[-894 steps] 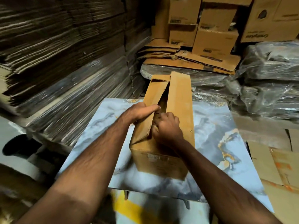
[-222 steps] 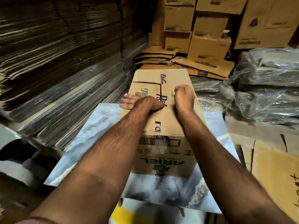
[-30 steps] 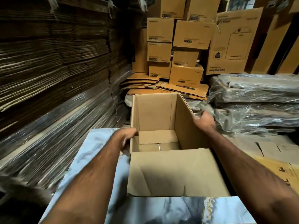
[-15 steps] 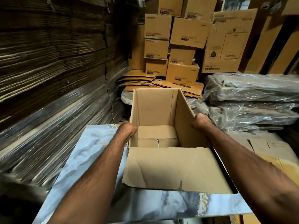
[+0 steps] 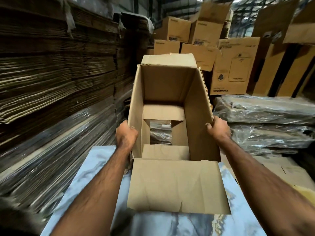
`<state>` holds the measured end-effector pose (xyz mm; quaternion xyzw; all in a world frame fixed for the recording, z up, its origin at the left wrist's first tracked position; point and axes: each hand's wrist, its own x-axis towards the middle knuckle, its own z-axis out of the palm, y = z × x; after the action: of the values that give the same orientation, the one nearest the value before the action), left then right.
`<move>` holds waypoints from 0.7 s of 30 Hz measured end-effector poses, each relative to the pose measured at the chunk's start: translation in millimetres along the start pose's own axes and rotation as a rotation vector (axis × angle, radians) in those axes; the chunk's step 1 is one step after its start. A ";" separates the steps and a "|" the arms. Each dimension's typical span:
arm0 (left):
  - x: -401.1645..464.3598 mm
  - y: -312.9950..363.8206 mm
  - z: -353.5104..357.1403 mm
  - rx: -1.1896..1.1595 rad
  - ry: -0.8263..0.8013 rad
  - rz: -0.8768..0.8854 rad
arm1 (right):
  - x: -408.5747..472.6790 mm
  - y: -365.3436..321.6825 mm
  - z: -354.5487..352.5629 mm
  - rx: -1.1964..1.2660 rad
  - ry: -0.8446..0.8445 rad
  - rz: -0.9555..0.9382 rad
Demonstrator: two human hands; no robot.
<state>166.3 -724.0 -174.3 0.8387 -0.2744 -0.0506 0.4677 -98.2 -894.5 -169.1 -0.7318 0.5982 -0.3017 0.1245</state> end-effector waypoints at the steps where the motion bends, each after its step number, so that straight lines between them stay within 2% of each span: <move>1: -1.5 0.7 -0.3 -0.003 -0.004 0.011 | -2.6 -1.9 -1.2 -0.008 0.005 -0.011; 9: -20.0 -9.4 14.4 -0.145 0.005 0.049 | -25.5 -5.1 11.7 -0.033 0.066 -0.129; 10: -21.7 -10.2 15.4 -0.167 0.009 0.050 | -26.2 -5.8 14.4 -0.078 0.094 -0.121; 12: -25.9 -9.1 17.2 -0.196 0.023 0.029 | -32.6 -12.4 21.4 -0.337 0.221 -0.120; 14: -29.2 -8.6 21.6 -0.218 0.033 0.013 | -45.8 -23.8 29.8 -0.564 0.254 -0.260; 15: -31.2 -7.2 23.7 -0.236 0.031 0.009 | -53.6 -29.0 36.6 -0.635 0.199 -0.380; 17: -33.5 -4.4 27.2 -0.299 0.015 0.005 | -66.1 -37.5 54.5 -0.704 -0.073 -0.539; 19: -35.7 -3.4 30.1 -0.365 0.005 0.027 | -73.8 -41.8 69.5 -0.655 -0.486 -0.442; 21: -40.1 -6.1 32.7 -0.422 -0.011 0.070 | -81.0 -46.2 72.1 -0.502 -0.776 -0.327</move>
<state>123.8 -725.9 -204.3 0.7120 -0.2891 -0.0950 0.6329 -26.9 -818.6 -224.4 -0.8820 0.4393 0.1313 0.1089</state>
